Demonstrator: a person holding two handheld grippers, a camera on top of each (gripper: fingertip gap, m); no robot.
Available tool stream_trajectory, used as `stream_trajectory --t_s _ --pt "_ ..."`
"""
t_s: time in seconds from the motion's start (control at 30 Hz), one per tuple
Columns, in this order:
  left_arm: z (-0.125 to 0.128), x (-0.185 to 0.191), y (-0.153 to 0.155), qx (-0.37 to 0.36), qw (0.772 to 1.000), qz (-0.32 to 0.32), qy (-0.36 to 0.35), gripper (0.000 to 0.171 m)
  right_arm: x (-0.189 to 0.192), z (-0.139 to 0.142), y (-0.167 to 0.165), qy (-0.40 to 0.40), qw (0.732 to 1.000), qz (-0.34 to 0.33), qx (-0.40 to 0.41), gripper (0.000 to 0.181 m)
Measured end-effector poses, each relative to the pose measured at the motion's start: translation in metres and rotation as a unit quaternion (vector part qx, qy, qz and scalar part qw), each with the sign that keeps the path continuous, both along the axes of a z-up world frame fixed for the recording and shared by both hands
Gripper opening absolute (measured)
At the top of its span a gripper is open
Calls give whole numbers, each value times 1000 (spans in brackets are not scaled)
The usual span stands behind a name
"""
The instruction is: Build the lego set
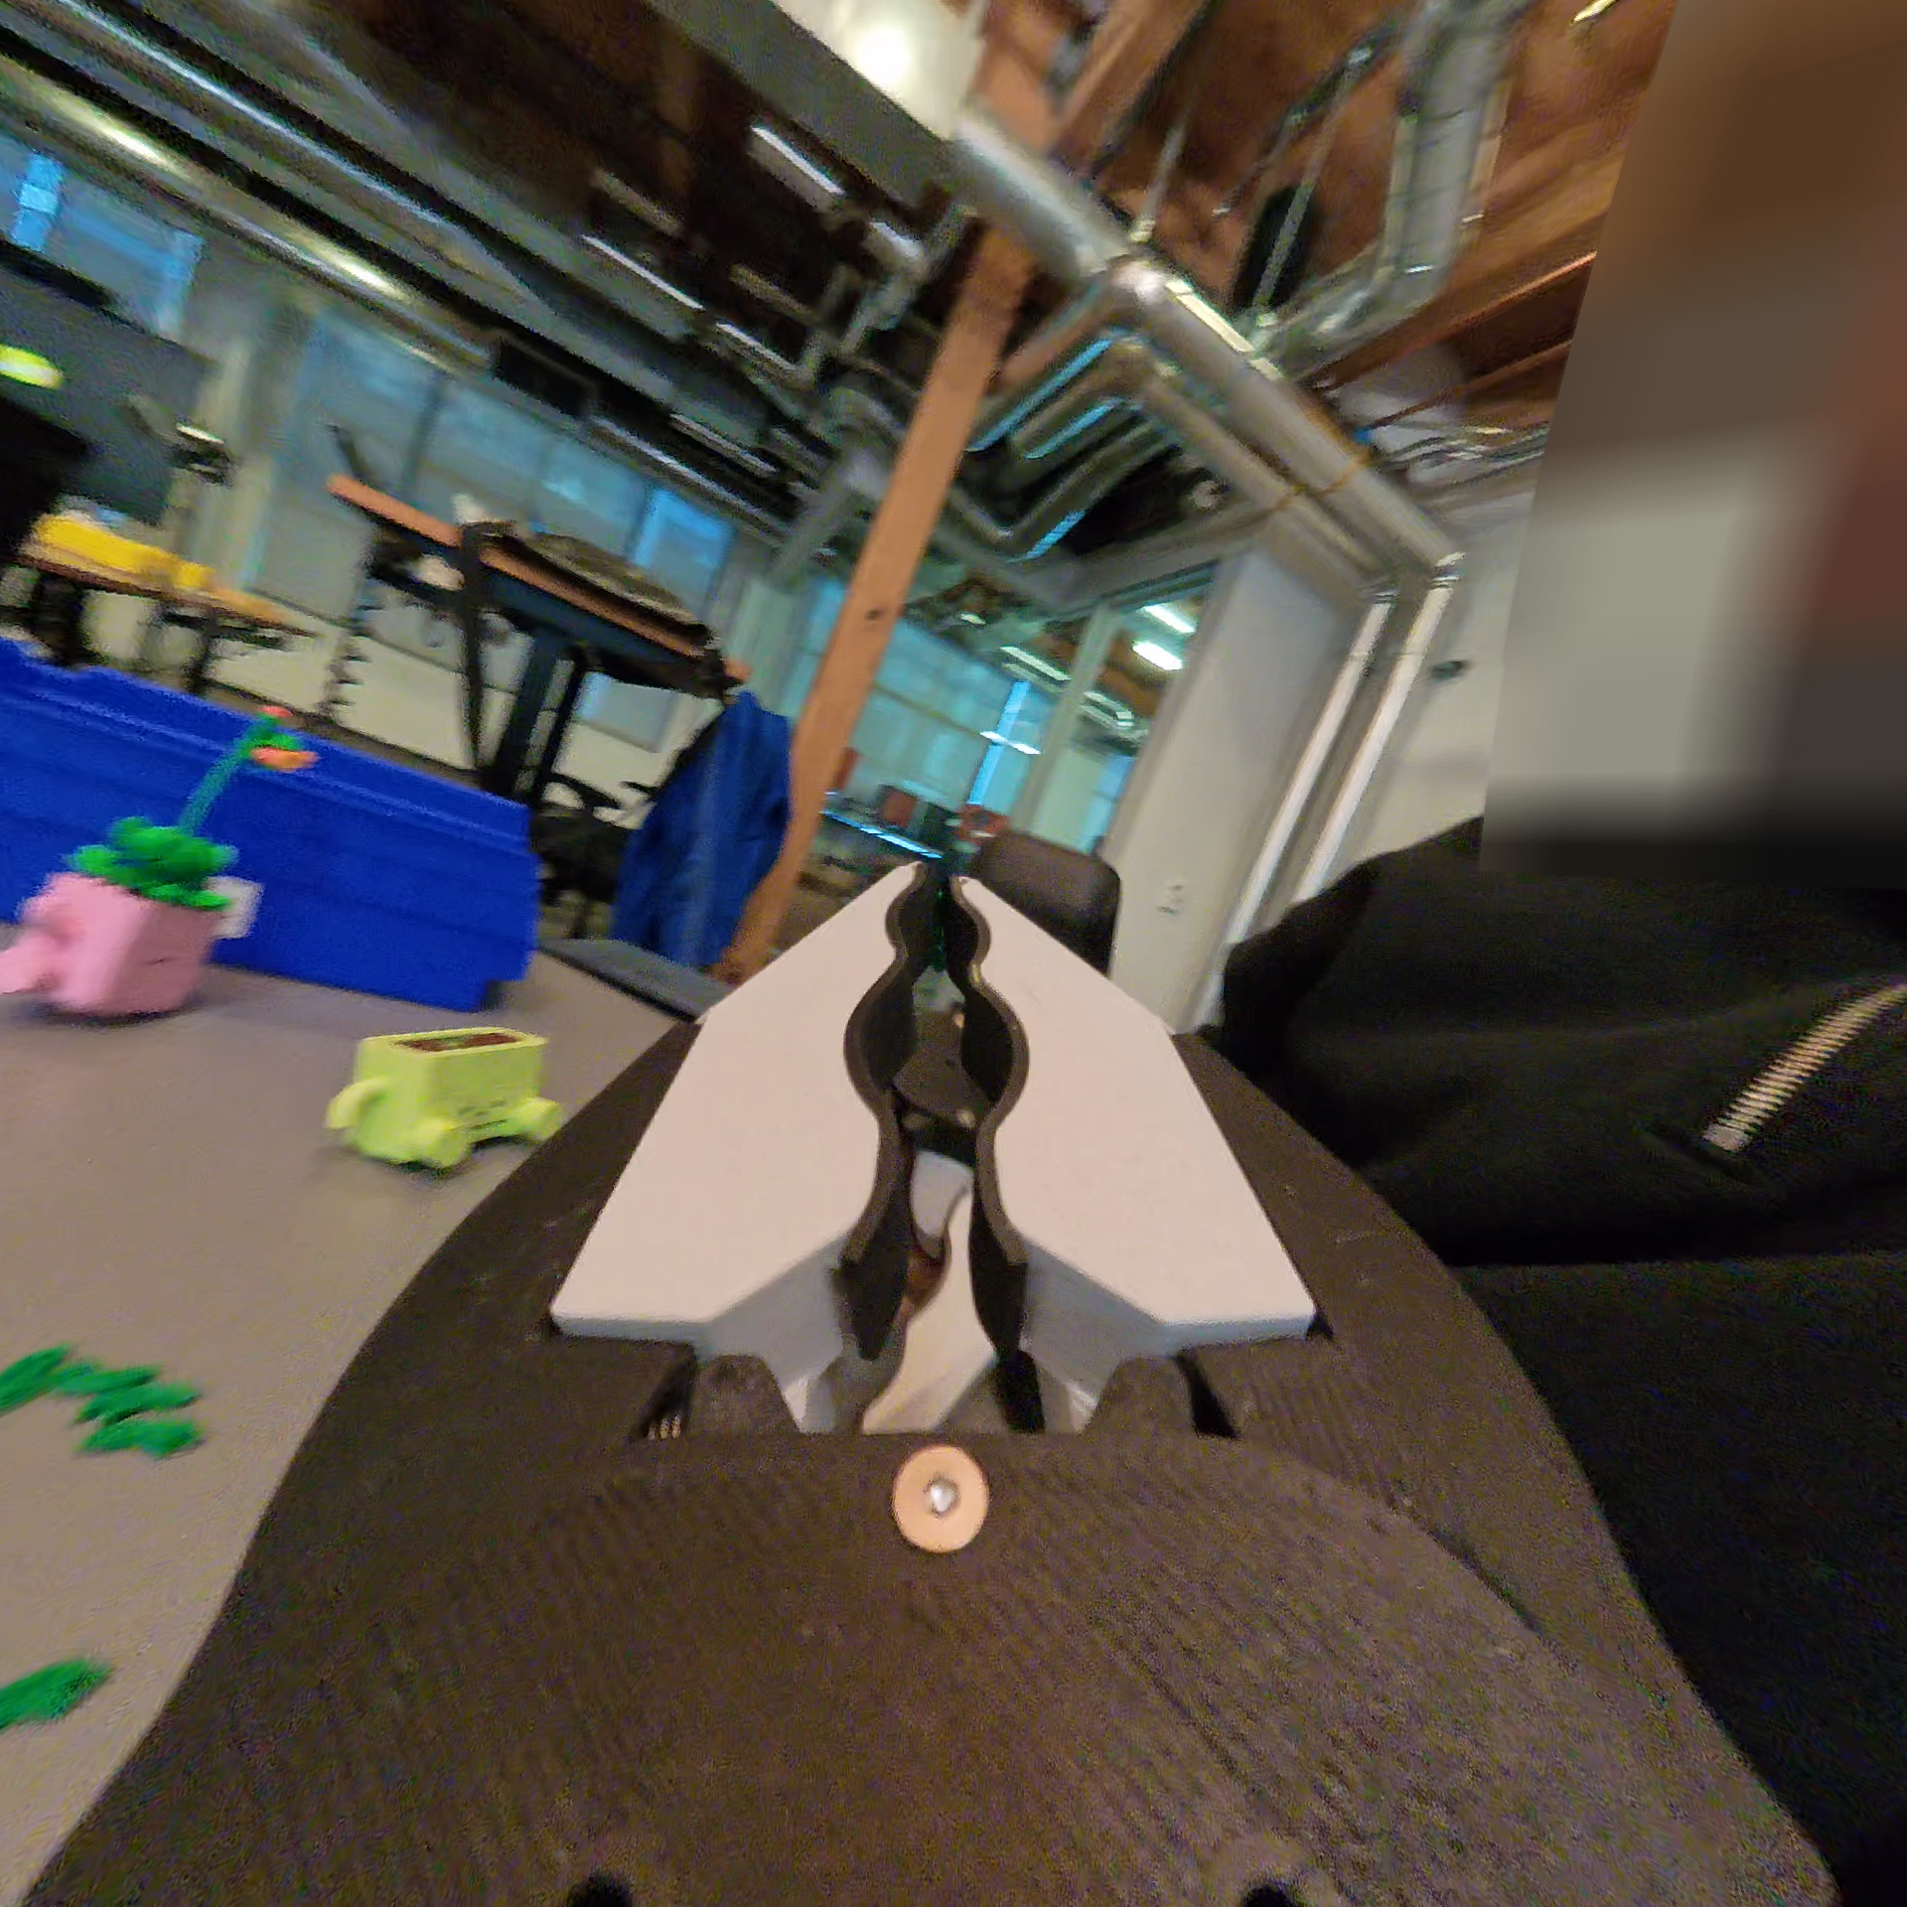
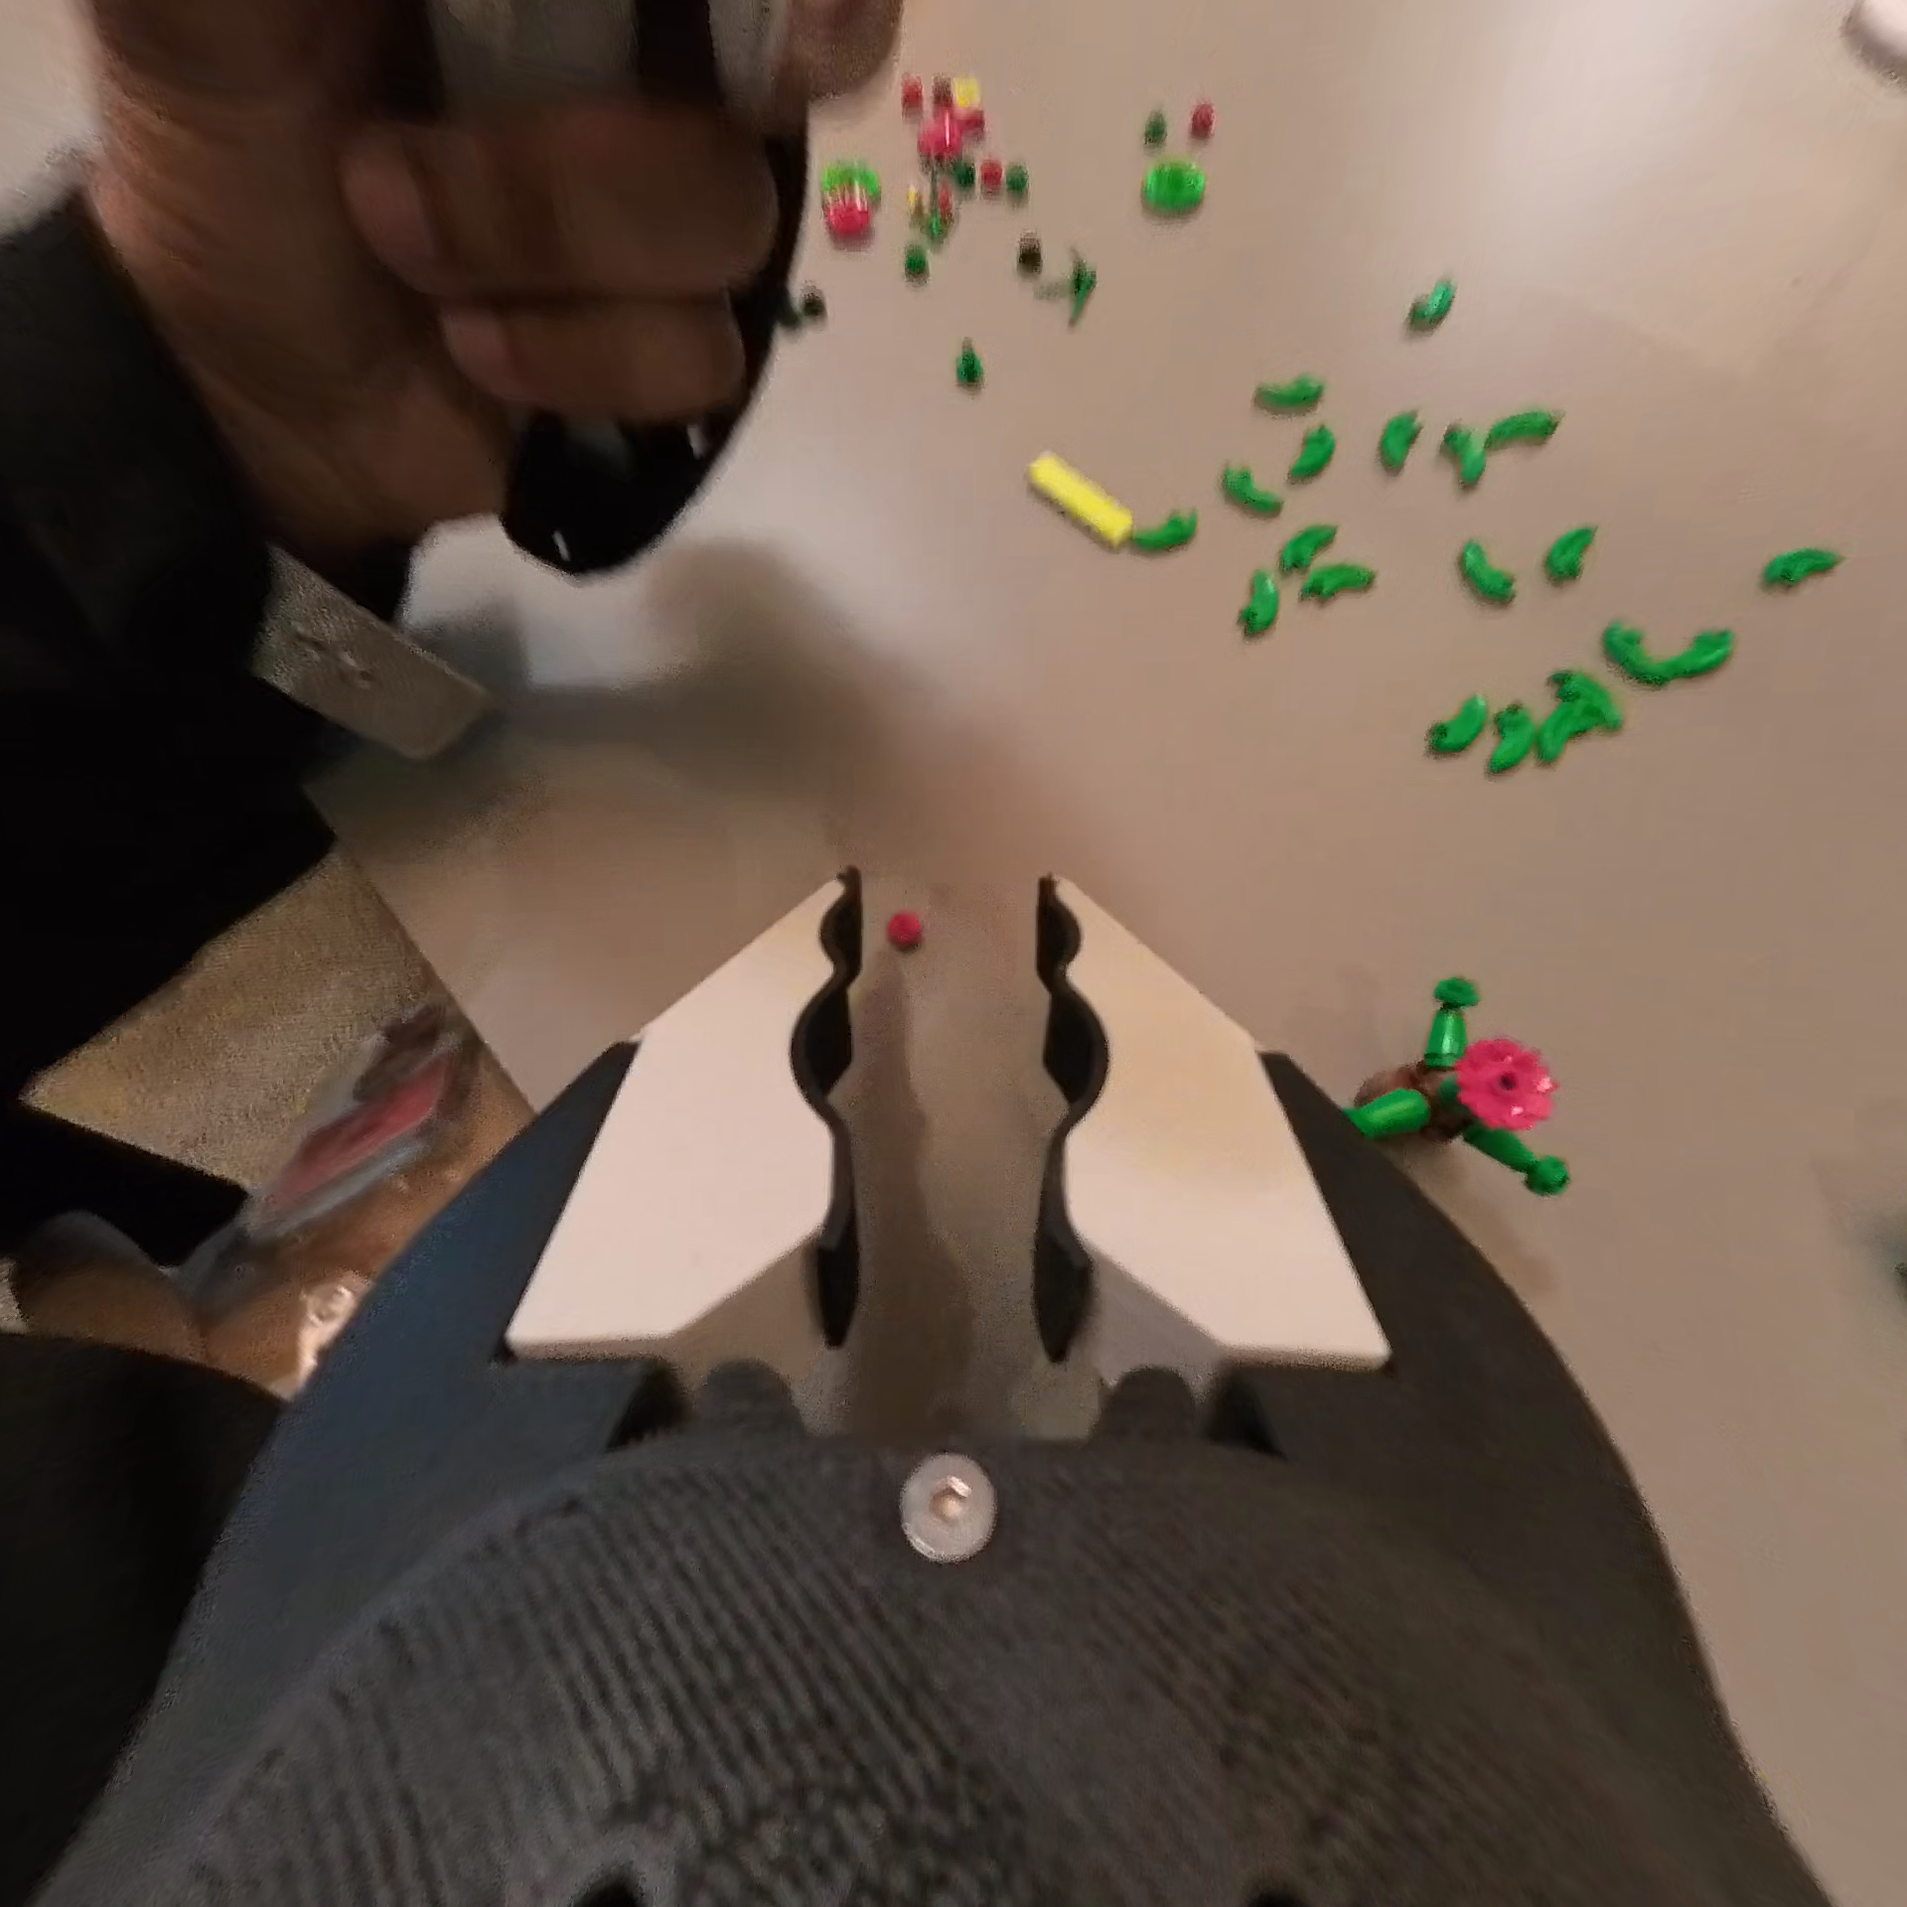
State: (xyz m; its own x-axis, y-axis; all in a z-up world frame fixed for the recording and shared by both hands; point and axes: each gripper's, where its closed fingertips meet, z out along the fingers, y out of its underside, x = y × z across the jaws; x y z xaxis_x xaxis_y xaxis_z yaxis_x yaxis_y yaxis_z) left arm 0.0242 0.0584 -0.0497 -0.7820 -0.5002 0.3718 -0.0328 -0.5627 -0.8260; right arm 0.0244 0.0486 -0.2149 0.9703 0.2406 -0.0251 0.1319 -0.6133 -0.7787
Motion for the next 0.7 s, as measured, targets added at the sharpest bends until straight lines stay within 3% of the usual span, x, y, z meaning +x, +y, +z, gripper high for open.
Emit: stream_trajectory --t_s 0.1,0.2,0.27,0.43,0.53,0.7 --pt "17 -21 -13 -36 995 -82 -52 0 -10 66 2 76 991 7 106 38" --pt "29 -34 -23 -59 985 -130 -94 0 -11 143 -11 227 951 28 209 35" --pt "28 -32 -33 -50 984 -143 -92 0 -7 170 -19 313 922 40 224 33" --pt "26 -21 -53 -35 984 -154 -80 0 -13 176 -25 446 869 74 202 26" --pt "26 -17 -52 -40 986 -140 -83 0 -15 182 -27 528 821 107 189 6" --pt "23 -16 -46 -35 989 -122 -75 0 -14 177 -21 540 816 111 177 0"
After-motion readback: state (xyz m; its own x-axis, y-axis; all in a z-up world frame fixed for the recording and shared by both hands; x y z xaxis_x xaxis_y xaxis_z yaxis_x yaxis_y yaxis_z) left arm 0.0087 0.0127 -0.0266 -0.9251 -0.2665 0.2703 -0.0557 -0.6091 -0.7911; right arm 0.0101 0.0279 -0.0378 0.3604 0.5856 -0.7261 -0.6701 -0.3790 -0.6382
